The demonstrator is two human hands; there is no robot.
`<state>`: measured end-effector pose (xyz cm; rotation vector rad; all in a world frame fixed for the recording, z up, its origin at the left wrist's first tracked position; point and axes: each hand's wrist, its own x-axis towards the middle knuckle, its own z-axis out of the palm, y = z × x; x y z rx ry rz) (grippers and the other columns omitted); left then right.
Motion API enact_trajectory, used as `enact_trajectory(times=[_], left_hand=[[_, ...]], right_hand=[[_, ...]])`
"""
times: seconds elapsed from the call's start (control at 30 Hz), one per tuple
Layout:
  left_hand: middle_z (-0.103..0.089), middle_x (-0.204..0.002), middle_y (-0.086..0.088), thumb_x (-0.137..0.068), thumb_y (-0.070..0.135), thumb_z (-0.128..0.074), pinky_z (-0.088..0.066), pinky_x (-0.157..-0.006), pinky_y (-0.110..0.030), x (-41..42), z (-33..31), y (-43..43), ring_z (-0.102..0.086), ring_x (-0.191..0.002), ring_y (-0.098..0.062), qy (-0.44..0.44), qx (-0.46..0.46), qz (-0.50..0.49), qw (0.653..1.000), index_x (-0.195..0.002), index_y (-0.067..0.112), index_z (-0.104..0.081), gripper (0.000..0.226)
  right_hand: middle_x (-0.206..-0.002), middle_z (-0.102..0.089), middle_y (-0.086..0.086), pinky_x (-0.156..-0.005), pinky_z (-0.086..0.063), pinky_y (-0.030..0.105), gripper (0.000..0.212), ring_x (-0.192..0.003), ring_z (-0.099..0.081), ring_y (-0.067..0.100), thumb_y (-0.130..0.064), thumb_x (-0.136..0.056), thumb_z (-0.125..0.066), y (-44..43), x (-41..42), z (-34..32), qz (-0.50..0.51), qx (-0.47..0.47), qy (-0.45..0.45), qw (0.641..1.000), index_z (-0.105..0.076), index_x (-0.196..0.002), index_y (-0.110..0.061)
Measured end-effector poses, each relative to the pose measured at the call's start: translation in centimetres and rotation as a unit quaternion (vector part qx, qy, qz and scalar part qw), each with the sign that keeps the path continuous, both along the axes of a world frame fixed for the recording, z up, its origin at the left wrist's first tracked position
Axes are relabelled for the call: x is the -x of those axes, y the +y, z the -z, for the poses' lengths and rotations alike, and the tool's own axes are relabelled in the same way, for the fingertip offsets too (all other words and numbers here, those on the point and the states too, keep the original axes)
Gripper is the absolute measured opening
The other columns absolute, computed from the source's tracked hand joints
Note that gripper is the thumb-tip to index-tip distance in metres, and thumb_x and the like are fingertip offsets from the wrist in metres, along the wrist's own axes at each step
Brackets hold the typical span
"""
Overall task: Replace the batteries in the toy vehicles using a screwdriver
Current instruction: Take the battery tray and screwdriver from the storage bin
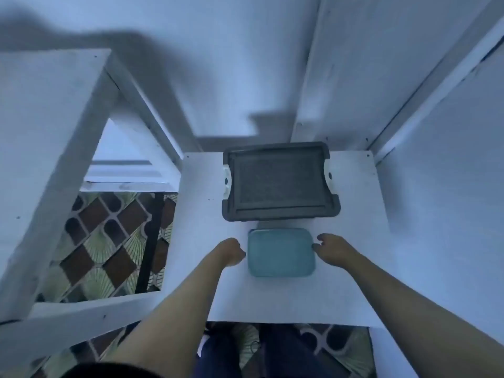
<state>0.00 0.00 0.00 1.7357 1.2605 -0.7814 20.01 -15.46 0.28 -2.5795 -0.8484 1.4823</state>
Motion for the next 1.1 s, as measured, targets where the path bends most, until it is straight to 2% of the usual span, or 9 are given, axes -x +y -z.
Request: enact_trajectory(times=[0.1, 0.17, 0.23, 0.3, 0.4, 0.57, 0.83, 0.97, 1.1], left_hand=[[-0.019, -0.159, -0.012, -0.100, 0.011, -0.042, -0.024, -0.112, -0.031, 0.5, 1.3, -1.1, -0.026, -0.144, -0.025, -0.029, 0.037, -0.068, 0.997, -0.152, 0.002, -0.016, 0.059], [-0.032, -0.153, -0.012, -0.098, 0.008, -0.046, -0.035, -0.102, -0.030, 0.5, 1.9, -2.0, -0.038, -0.133, -0.025, -0.052, 0.081, -0.121, 0.988, -0.149, 0.000, -0.024, 0.056], [-0.055, -0.115, -0.008, -0.089, 0.006, -0.054, -0.040, -0.072, -0.027, 0.4, 1.7, -2.4, -0.050, -0.098, -0.019, -0.070, 0.128, -0.195, 0.970, -0.116, 0.003, -0.055, 0.027], [-0.048, -0.084, -0.004, -0.068, 0.013, -0.057, -0.031, -0.060, -0.025, 0.6, 1.4, -2.3, -0.044, -0.076, -0.018, -0.096, 0.114, -0.235, 0.960, -0.074, 0.017, -0.047, 0.013], [-0.047, -0.081, -0.011, -0.064, 0.011, -0.058, -0.037, -0.063, -0.028, 1.2, 0.8, -1.6, -0.043, -0.074, -0.023, -0.102, 0.075, -0.242, 0.962, -0.075, 0.009, -0.049, 0.014], [-0.059, -0.079, -0.012, -0.080, -0.004, -0.068, -0.051, -0.064, -0.024, 3.7, -2.5, 0.5, -0.055, -0.068, -0.022, -0.108, 0.068, -0.255, 0.958, -0.076, 0.003, -0.062, 0.010], [-0.072, -0.085, -0.010, -0.077, -0.003, -0.075, -0.056, -0.069, -0.022, 7.9, -13.6, 5.4, -0.067, -0.081, -0.023, -0.250, 0.035, -0.220, 0.942, -0.098, 0.002, -0.065, 0.024], [-0.069, -0.080, -0.012, -0.076, 0.000, -0.075, -0.057, -0.070, -0.026, 9.8, -19.4, 8.0, -0.064, -0.074, -0.020, -0.295, -0.029, -0.230, 0.927, -0.091, 0.005, -0.065, 0.018], [-0.066, -0.077, -0.008, -0.083, 0.004, -0.070, -0.053, -0.064, -0.022, 13.1, -25.3, 9.9, -0.061, -0.072, -0.016, -0.345, -0.133, -0.239, 0.898, -0.082, 0.010, -0.067, 0.007]], right_hand=[[-0.155, -0.026, 0.015, -0.104, -0.030, 0.026, 0.057, -0.137, -0.034, 0.026, -0.023, -0.101, -0.039, -0.5, 1.3, 1.5, 0.090, 0.008, 0.073, 0.993, -0.019, -0.149, 0.001], [-0.144, -0.042, 0.016, -0.093, -0.039, 0.029, 0.049, -0.117, -0.047, 0.025, -0.015, -0.098, -0.042, -0.7, 2.2, 2.2, 0.155, -0.005, 0.100, 0.983, -0.033, -0.143, 0.003], [-0.128, -0.054, 0.017, -0.085, -0.044, 0.033, 0.043, -0.103, -0.053, 0.026, -0.014, -0.095, -0.049, -1.0, 2.5, 2.9, 0.204, -0.027, 0.078, 0.975, -0.045, -0.134, 0.001], [-0.103, -0.061, 0.017, -0.077, -0.044, 0.033, 0.034, -0.090, -0.057, 0.027, -0.015, -0.091, -0.056, -1.4, 2.4, 3.0, 0.208, -0.046, 0.043, 0.976, -0.055, -0.119, 0.005], [-0.077, -0.059, 0.012, -0.069, -0.049, 0.033, 0.013, -0.065, -0.057, 0.022, -0.009, -0.087, -0.062, -1.4, 1.7, 1.8, 0.223, -0.056, 0.094, 0.969, -0.058, -0.093, 0.003], [-0.082, -0.068, 0.009, -0.081, -0.057, 0.033, 0.025, -0.075, -0.067, 0.018, -0.012, -0.079, -0.075, -1.1, -0.4, -3.3, 0.163, -0.032, 0.311, 0.936, -0.055, -0.093, -0.003], [-0.117, -0.063, 0.024, -0.097, -0.050, 0.039, 0.081, -0.103, -0.064, 0.033, -0.021, -0.058, -0.081, 3.7, 0.3, -12.2, 0.083, -0.140, 0.274, 0.948, -0.046, -0.122, 0.012], [-0.084, -0.067, 0.011, -0.068, -0.056, 0.026, 0.044, -0.073, -0.066, 0.018, -0.007, -0.061, -0.080, 6.9, 2.9, -16.4, 0.114, -0.218, 0.277, 0.929, -0.054, -0.095, 0.004], [-0.078, -0.068, 0.007, -0.078, -0.056, 0.029, 0.016, -0.076, -0.065, 0.024, -0.010, -0.079, -0.070, 9.8, 7.4, -20.4, 0.134, -0.317, 0.280, 0.896, -0.054, -0.079, -0.009]])
